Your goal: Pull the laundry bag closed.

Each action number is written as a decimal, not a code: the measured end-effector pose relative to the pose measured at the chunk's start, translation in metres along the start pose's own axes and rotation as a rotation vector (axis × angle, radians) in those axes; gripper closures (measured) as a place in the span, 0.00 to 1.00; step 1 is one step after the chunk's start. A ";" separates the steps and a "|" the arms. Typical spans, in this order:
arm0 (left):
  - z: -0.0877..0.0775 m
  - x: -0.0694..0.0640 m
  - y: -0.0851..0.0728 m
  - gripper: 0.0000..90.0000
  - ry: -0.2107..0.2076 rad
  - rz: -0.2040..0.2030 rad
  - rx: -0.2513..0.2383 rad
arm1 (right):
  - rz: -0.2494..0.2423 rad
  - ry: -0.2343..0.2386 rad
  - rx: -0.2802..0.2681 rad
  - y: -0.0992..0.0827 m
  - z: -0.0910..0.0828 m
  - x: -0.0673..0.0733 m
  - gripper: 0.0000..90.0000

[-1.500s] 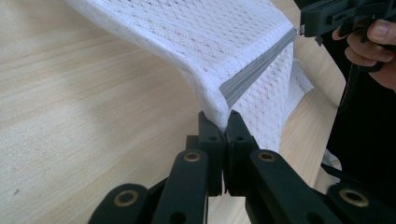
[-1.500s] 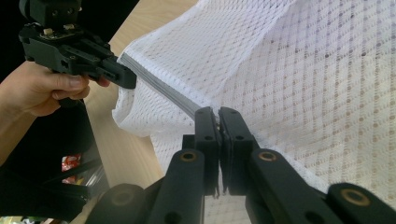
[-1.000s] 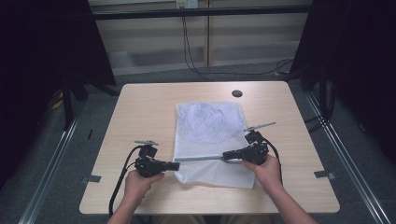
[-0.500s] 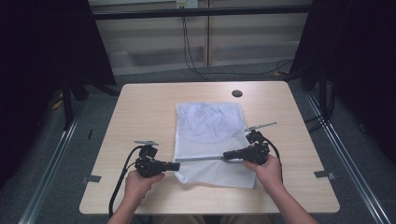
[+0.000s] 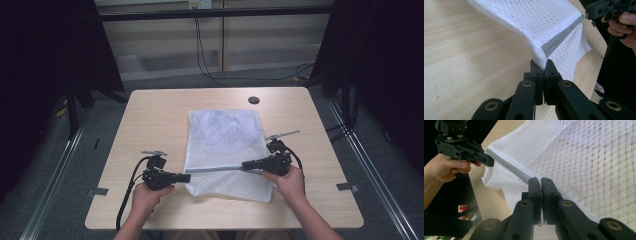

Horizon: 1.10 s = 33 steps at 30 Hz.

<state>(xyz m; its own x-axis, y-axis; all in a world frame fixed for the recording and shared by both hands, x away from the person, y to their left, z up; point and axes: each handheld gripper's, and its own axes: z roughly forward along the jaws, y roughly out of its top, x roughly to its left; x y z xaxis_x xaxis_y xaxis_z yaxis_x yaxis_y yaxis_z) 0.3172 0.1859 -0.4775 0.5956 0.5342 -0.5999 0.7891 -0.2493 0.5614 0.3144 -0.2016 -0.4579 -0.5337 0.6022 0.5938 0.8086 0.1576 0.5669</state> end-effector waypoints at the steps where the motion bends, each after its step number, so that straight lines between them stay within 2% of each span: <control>1: 0.000 0.000 0.000 0.99 -0.003 0.001 0.002 | 0.001 -0.001 -0.001 0.000 0.000 0.000 0.97; 11: -0.003 0.001 -0.001 0.99 -0.003 -0.008 -0.009 | 0.012 0.016 -0.004 0.000 -0.001 -0.002 0.97; 33: 0.000 0.000 0.003 0.98 0.003 -0.007 0.003 | 0.040 -0.015 -0.020 -0.009 -0.014 -0.010 0.97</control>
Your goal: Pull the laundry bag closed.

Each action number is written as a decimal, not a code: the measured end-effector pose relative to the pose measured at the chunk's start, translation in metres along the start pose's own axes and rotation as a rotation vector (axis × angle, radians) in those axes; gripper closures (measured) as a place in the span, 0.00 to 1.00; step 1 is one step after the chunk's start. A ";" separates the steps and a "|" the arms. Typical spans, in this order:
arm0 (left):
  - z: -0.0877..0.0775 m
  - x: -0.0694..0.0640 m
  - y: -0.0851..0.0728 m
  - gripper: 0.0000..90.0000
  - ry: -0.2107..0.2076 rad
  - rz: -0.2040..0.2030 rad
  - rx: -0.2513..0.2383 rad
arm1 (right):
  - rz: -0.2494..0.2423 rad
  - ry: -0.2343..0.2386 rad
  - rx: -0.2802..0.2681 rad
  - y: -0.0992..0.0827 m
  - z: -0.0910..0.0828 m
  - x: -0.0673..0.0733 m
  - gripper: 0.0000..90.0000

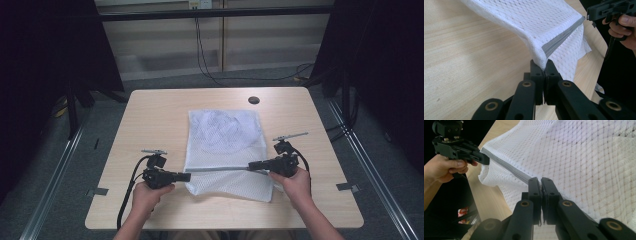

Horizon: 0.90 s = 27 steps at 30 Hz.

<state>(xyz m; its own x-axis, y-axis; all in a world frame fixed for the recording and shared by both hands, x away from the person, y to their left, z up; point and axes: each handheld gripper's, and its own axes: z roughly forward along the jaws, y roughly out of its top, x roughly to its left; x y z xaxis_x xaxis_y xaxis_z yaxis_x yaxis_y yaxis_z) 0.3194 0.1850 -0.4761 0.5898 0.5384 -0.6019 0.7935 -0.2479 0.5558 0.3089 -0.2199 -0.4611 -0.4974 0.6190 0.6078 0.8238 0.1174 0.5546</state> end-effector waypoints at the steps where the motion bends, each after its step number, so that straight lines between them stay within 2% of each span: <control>1: 0.000 0.000 0.000 0.99 -0.001 0.000 0.001 | 0.000 0.000 0.000 0.000 0.000 0.000 0.97; 27: -0.002 0.003 0.001 0.98 0.001 -0.010 -0.004 | 0.018 -0.014 -0.012 -0.003 -0.005 -0.005 0.97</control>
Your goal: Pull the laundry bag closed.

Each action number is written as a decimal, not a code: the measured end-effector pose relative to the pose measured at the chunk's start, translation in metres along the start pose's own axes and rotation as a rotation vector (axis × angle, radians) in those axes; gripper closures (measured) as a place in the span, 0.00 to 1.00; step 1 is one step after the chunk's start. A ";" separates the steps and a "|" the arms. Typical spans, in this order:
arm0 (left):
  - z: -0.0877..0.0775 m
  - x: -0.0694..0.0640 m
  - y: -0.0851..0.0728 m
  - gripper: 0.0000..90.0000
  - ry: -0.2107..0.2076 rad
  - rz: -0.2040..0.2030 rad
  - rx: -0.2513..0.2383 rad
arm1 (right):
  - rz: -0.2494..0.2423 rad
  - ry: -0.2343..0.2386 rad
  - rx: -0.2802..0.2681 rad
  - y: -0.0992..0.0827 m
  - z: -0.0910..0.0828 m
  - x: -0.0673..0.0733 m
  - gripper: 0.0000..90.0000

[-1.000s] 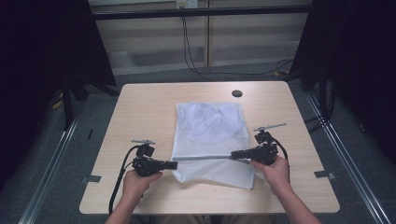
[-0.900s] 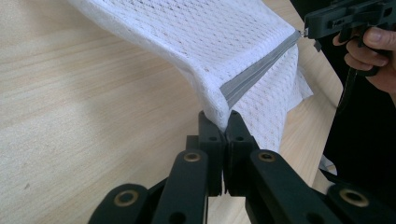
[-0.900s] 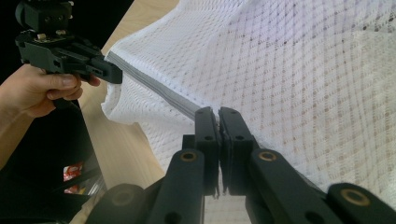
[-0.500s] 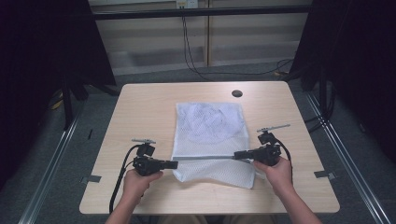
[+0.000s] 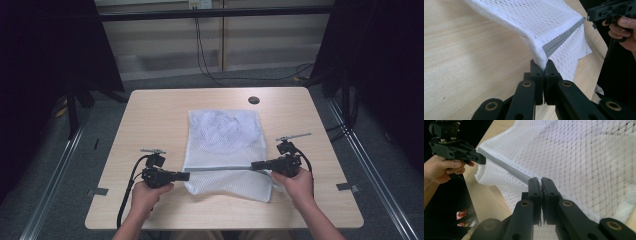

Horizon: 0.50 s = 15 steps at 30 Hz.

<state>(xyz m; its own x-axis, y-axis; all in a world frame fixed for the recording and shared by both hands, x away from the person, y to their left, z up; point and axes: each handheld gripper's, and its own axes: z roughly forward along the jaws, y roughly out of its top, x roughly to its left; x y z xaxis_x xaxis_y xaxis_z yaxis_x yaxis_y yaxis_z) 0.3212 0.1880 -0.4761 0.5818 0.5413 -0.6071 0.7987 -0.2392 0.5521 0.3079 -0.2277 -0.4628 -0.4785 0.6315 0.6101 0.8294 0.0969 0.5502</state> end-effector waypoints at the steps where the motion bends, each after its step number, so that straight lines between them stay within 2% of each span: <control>1: 0.000 0.000 0.000 0.98 0.003 0.002 0.002 | 0.001 0.001 0.001 0.000 0.000 0.000 0.96; 15: -0.004 -0.002 -0.003 0.98 0.007 0.000 -0.003 | -0.003 0.005 0.009 0.001 0.003 0.001 0.96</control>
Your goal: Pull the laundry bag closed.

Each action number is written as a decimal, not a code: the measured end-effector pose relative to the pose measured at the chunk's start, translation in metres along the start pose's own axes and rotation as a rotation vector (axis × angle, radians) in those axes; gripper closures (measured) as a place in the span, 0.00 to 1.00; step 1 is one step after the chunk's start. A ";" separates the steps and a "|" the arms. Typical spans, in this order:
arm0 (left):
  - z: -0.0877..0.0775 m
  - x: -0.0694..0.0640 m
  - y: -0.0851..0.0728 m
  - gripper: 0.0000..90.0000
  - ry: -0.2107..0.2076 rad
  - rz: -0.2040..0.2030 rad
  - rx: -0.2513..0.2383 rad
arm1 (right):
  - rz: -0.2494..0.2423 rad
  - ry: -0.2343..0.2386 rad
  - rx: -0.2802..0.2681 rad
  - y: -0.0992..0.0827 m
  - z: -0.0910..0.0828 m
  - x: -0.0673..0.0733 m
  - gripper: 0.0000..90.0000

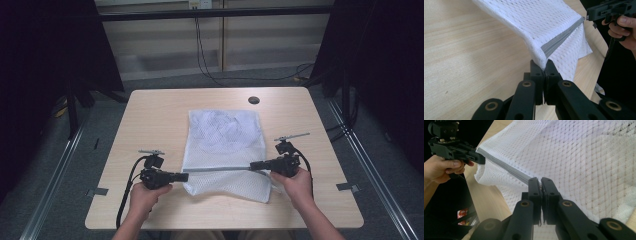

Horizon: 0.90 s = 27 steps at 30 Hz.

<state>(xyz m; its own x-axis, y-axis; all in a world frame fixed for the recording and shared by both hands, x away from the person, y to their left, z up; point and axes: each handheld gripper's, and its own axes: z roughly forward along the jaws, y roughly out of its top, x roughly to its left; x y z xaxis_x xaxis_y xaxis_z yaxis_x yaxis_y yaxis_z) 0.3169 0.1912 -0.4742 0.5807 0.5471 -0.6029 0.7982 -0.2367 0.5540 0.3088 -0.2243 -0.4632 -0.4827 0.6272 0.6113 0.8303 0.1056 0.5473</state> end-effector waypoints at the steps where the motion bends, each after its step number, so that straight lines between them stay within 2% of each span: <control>1: 0.000 0.000 0.000 0.98 0.000 -0.001 0.000 | 0.000 0.001 0.000 0.000 0.000 0.000 0.96; 10: -0.002 0.001 -0.003 0.98 0.004 0.002 -0.001 | -0.007 0.001 0.000 0.002 0.001 0.000 0.97; 17: -0.006 0.002 -0.005 0.98 0.005 -0.020 -0.015 | -0.010 0.007 0.009 0.005 0.006 0.002 0.97; 19: -0.007 0.003 -0.004 0.98 0.008 -0.011 -0.011 | -0.009 0.004 0.011 0.004 0.006 0.003 0.97; 22: -0.010 0.004 -0.004 0.98 0.007 -0.024 -0.025 | -0.007 -0.006 0.002 0.003 0.002 0.000 0.97; 27: -0.011 0.003 -0.004 0.98 0.004 -0.017 -0.021 | 0.000 -0.012 0.000 0.002 -0.001 -0.001 0.97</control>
<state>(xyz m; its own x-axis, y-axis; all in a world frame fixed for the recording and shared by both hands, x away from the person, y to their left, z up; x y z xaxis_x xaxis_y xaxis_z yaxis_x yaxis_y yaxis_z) 0.3137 0.2026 -0.4721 0.5662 0.5542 -0.6102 0.8045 -0.2104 0.5554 0.3105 -0.2251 -0.4623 -0.4793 0.6364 0.6043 0.8302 0.1054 0.5474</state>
